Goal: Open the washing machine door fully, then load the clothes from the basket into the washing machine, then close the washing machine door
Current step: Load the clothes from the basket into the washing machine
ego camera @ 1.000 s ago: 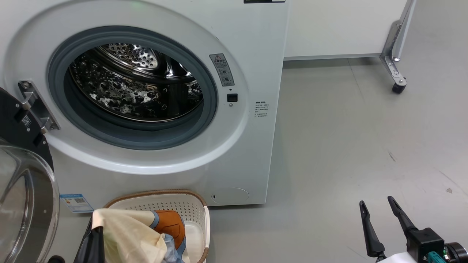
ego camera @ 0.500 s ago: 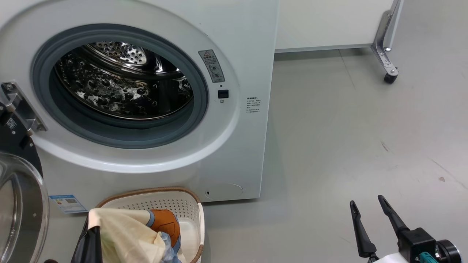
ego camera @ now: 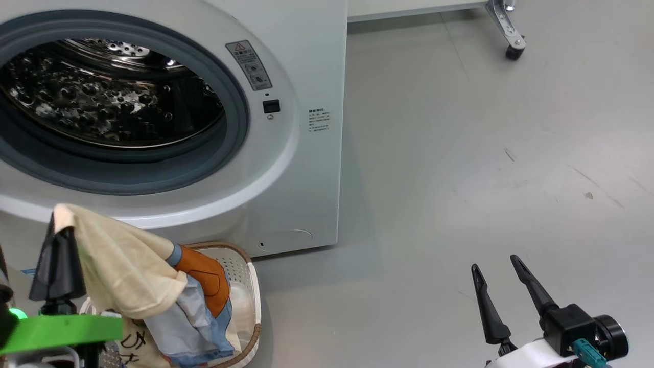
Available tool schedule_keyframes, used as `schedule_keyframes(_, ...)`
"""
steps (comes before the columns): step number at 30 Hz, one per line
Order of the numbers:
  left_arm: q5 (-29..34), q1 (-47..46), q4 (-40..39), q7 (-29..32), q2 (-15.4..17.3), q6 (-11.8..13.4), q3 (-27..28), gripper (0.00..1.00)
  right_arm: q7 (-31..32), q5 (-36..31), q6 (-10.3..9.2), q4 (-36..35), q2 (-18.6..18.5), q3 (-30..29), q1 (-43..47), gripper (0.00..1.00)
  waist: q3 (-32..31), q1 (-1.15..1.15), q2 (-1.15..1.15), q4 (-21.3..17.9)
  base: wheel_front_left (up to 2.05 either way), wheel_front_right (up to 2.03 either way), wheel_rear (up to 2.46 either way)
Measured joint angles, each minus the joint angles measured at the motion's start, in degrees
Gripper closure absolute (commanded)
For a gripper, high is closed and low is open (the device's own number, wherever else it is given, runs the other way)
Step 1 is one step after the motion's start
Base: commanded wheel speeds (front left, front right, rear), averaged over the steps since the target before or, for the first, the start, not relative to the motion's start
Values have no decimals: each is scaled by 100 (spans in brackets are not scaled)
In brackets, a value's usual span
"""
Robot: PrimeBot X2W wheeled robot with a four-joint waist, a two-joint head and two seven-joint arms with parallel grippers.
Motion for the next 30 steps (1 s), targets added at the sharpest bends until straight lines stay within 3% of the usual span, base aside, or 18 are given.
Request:
schedule_keyframes(17, -187, -1961, 1234, 658, 850, 68, 474, 100, 0, -5, -57, -138, 85, 188, -483, 0, 1065, 0, 0, -803, 0, 0, 0)
schedule_keyframes(30, -124, -3177, 2345, 1094, 1566, 68, 612, 100, 0, 0, -115, -271, 120, 308, -686, 0, 1878, 0, 0, -1156, 0, 0, 0)
